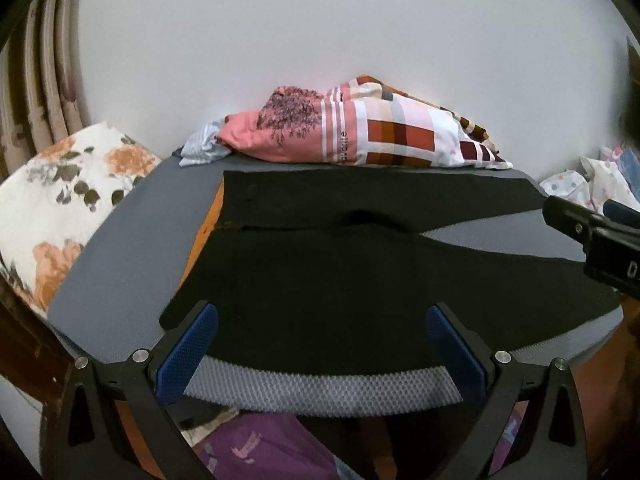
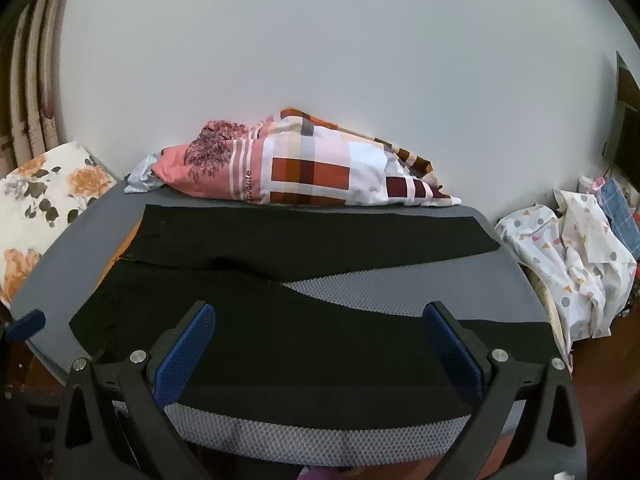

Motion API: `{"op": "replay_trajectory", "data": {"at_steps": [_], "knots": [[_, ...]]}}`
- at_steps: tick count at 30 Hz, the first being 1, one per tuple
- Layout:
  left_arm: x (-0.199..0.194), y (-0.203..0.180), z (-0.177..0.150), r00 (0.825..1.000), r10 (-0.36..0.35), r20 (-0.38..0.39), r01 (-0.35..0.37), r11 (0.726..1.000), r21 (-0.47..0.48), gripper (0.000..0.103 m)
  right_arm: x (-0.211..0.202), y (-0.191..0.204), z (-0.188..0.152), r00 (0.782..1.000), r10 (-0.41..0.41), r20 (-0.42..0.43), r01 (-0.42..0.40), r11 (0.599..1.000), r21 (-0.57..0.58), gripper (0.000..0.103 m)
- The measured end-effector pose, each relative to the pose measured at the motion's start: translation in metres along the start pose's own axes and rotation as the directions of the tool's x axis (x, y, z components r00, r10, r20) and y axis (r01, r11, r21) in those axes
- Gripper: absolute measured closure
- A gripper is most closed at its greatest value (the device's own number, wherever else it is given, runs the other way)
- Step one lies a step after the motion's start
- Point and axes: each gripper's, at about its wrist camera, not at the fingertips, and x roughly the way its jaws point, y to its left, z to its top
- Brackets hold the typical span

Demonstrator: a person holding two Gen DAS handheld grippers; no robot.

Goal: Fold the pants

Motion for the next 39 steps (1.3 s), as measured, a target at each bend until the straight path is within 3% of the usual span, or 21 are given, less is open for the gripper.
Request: {"op": "replay_trajectory", "data": {"at_steps": [7, 12, 17, 23, 28, 33, 39], "knots": [[-0.002, 0.0, -0.008, 0.999, -0.037, -0.012, 0.037, 0.999, -0.015, 0.0, 0.001, -0.001, -0.003, 1.0, 0.002, -0.003, -0.002, 1.0, -0.001, 0.0], [0.007, -0.006, -0.015, 0.981, -0.175, -0.085, 0.176, 0.984, 0.002, 0.0, 0.005, 0.0, -0.002, 1.0, 0.005, -0.02, -0.005, 1.0, 0.003, 0.0], [0.01, -0.007, -0.004, 0.984, -0.163, -0.068, 0.166, 0.986, 0.031, 0.0, 0.013, -0.001, -0.003, 0.999, 0.011, -0.044, -0.01, 1.0, 0.018, 0.0], [0.032, 0.031, 0.033, 0.999, -0.05, -0.022, 0.05, 0.998, 0.032, 0.0, 0.024, -0.001, -0.003, 0.997, 0.027, -0.072, -0.025, 0.999, 0.028, 0.0], [0.071, 0.086, 0.059, 0.999, -0.026, -0.039, 0.026, 1.0, 0.004, 0.001, 0.038, 0.005, -0.003, 0.994, 0.031, -0.104, -0.029, 0.999, 0.015, 0.0], [0.121, 0.143, 0.086, 0.995, -0.079, -0.055, 0.076, 0.995, -0.065, 0.001, 0.061, 0.011, -0.005, 0.987, 0.036, -0.16, -0.036, 0.999, 0.007, 0.0], [0.192, 0.174, 0.125, 0.998, -0.028, -0.058, 0.032, 0.997, 0.063, 0.001, 0.092, 0.02, -0.005, 0.975, 0.04, -0.219, -0.045, 0.999, -0.018, 0.0]]}}
